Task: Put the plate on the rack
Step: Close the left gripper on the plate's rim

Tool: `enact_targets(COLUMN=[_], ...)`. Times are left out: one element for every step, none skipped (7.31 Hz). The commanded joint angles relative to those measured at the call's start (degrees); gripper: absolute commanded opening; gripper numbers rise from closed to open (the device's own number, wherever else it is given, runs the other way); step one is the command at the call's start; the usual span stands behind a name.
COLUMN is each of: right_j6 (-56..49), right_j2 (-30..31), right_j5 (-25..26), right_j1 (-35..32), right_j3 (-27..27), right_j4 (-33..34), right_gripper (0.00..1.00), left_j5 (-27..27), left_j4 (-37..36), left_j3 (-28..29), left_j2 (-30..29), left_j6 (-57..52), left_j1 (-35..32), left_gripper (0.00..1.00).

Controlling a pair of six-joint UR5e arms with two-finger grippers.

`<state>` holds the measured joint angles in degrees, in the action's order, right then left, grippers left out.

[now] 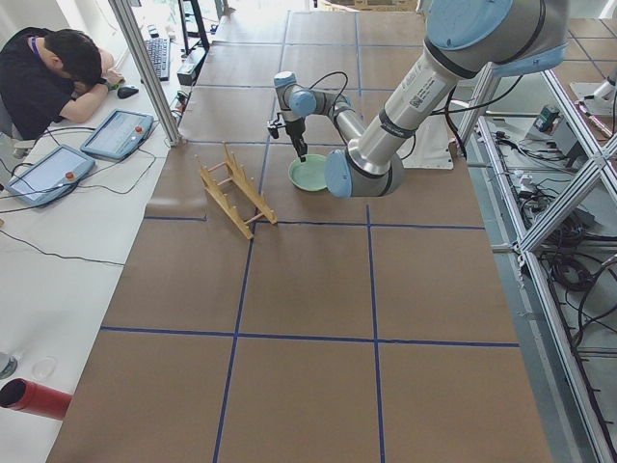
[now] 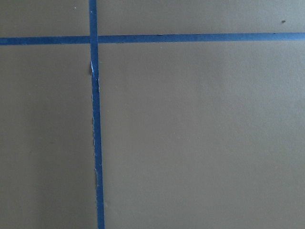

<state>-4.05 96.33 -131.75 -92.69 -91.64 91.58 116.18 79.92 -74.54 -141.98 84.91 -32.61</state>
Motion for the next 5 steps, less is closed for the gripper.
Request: enact_targets(right_j6=[0.0,0.0,0.0,0.0,0.0], right_j2=[0.0,0.0,0.0,0.0,0.0], right_j5=[0.0,0.0,0.0,0.0,0.0], right_j1=[-0.04,0.05,-0.04,0.05,-0.04], right_j3=[-0.03,-0.03,0.06,-0.03,-0.03], right_j4=[0.0,0.0,0.0,0.0,0.0], right_gripper=[1.0,1.0,1.0,1.0,1.0], left_j5=[0.37,0.45,1.59,4.21,5.02], left_j4=[2.41,4.35,4.1,4.28,4.54], left_j3=[-0.78,-1.92,-5.76,-9.62,-15.14], left_j2=[0.99,1.61,1.79,2.32,2.41], left_j6=[0.87,3.23,3.6,4.82,5.09], left_j1=[0.0,-0.26,-1.13,-2.71,-4.9], left_gripper=[0.0,0.0,0.0,0.0,0.0])
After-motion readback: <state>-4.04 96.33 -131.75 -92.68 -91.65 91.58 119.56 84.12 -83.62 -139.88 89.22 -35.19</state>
